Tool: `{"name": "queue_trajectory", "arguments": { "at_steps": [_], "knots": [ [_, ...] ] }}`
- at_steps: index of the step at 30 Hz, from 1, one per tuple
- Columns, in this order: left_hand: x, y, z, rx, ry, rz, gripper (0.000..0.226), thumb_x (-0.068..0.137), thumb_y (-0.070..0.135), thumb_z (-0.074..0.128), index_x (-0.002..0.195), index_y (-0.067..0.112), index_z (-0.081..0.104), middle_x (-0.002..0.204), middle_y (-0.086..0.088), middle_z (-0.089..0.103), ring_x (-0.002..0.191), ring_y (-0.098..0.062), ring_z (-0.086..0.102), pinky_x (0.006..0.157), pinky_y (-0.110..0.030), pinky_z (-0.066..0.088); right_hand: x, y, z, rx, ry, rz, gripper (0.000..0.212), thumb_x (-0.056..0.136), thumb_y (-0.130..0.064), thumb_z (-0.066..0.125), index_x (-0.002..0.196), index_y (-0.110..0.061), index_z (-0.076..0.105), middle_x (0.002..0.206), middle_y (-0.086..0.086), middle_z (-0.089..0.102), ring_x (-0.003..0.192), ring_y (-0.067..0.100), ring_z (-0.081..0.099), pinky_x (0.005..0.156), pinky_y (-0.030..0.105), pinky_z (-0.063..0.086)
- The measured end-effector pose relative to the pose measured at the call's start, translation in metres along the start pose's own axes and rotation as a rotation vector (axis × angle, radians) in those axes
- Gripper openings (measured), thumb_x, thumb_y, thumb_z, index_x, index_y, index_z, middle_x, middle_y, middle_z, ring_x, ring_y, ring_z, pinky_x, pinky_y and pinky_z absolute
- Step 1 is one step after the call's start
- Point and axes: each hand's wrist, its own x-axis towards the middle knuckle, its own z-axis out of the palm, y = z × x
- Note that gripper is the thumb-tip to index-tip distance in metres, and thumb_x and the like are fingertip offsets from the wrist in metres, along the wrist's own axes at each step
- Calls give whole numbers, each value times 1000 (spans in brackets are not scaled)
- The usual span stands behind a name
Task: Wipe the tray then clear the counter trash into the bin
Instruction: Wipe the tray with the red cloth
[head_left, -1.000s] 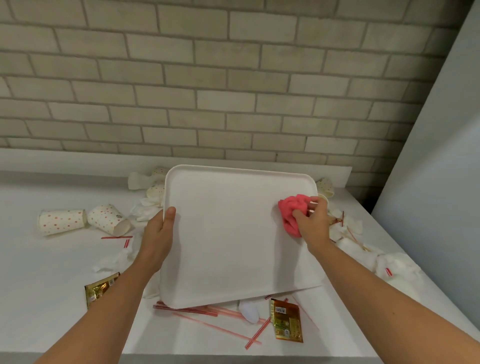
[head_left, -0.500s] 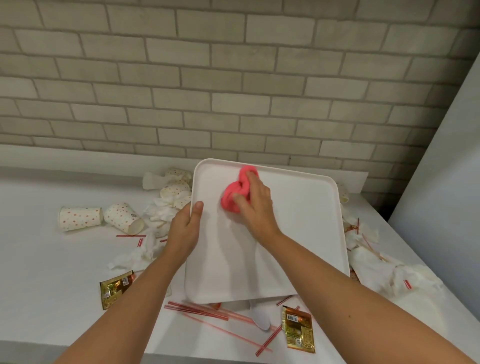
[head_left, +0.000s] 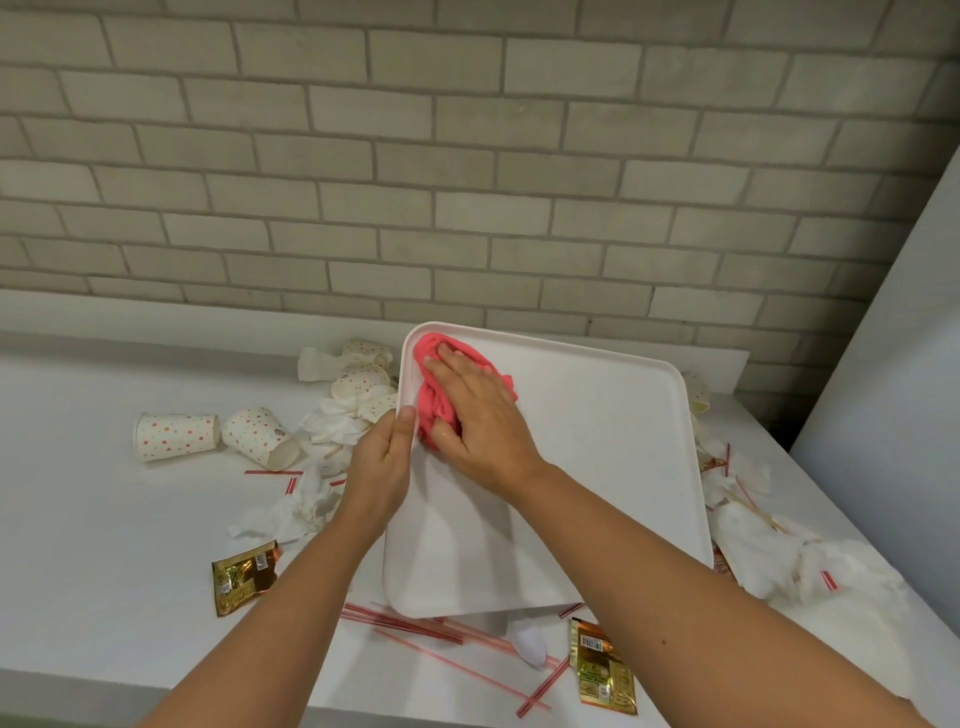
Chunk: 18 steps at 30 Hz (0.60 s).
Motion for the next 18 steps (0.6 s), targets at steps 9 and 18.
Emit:
{"name": "queue_trajectory", "arguments": {
  "at_steps": [9,18],
  "knots": [
    [0,14,5,26,-79,1,25,98,38,34,93,35,58,100,2,67,95,-14,61,86,-31,48,-13,32,-22,76,163,290,70,82,-47,33,145,-15,35,151,1,34,141,15,26,118,38,22],
    [-8,31,14,-72,-77,24,43,91,50,35,91,14,59,85,-2,63,83,-11,58,78,-29,49,7,-2,-24,10,-5,-14,64,85,-39,30,144,-15,36,151,2,35,141,16,29,117,39,22]
  ]
}}
